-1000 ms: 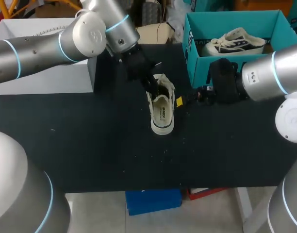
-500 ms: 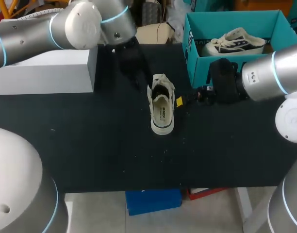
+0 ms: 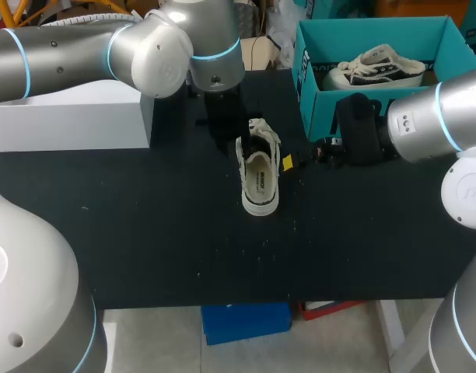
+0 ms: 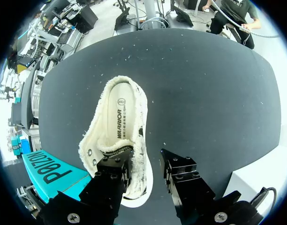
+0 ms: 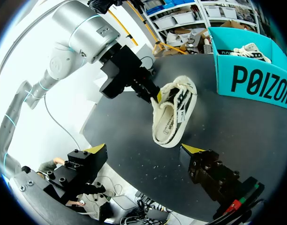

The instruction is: Take the shoe out of the shoebox, open the shoe tongue, remove and reinsert the insole, then place the shoe into the shoebox

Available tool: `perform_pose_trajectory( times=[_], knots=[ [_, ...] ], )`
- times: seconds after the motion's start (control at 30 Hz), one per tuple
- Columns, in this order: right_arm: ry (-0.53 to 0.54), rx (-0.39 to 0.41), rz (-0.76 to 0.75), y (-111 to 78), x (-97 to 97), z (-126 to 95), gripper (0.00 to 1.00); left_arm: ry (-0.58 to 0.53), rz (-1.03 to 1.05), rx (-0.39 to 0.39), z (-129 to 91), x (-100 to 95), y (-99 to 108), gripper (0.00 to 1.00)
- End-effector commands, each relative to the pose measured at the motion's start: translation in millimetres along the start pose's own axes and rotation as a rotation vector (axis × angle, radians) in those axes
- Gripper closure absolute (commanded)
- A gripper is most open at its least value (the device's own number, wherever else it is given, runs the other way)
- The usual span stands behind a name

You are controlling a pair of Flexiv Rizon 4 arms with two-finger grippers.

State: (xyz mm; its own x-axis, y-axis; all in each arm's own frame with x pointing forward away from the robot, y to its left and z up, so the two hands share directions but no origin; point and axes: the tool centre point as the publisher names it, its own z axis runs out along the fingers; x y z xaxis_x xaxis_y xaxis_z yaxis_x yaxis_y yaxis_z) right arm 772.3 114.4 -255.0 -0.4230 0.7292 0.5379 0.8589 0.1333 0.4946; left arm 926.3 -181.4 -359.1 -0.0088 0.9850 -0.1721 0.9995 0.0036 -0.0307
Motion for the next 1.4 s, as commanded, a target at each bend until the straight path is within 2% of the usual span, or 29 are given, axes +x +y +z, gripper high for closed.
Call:
perform_pose_trajectory(
  times=[0.03,0.3,0.53,0.77,0.8,0.83,0.9,1.0,1.13,1.3,1.4],
  knots=[
    [-0.002,0.002,0.000,0.6,0.7,1,0.00,-0.015,-0.013,-0.006,14,4.4,-2,0.64],
    [-0.002,0.002,0.000,0.6,0.7,1,0.00,-0.014,-0.032,-0.014,38,5.2,-3,0.63],
    [-0.002,0.002,0.000,0.6,0.7,1,0.00,-0.011,-0.032,-0.038,50,0.3,-2,0.62],
    [-0.002,0.002,0.000,0.6,0.7,1,0.00,-0.009,-0.036,-0.059,54,-2.8,2,0.81],
    [-0.002,0.002,0.000,0.6,0.7,1,0.00,-0.002,-0.033,-0.065,55,-3.1,2,0.86],
    [-0.002,0.002,0.000,0.6,0.7,1,0.00,0.003,-0.028,-0.069,55,-3.3,2,1.00],
    [-0.002,0.002,0.000,0.6,0.7,1,0.00,0.010,-0.022,-0.068,54,-3.3,3,1.00],
    [-0.002,0.002,0.000,0.6,0.7,1,0.00,0.017,-0.008,-0.051,46,-2.6,3,1.00],
    [-0.002,0.002,0.000,0.6,0.7,1,0.00,0.025,0.007,-0.047,23,-2.5,-3,1.00],
    [-0.002,0.002,0.000,0.6,0.7,1,0.00,0.002,0.004,-0.059,-15,-2.8,-6,1.00],
    [-0.002,0.002,0.000,0.6,0.7,1,0.00,0.007,0.014,-0.105,-46,-4.3,-1,1.00]
  ],
)
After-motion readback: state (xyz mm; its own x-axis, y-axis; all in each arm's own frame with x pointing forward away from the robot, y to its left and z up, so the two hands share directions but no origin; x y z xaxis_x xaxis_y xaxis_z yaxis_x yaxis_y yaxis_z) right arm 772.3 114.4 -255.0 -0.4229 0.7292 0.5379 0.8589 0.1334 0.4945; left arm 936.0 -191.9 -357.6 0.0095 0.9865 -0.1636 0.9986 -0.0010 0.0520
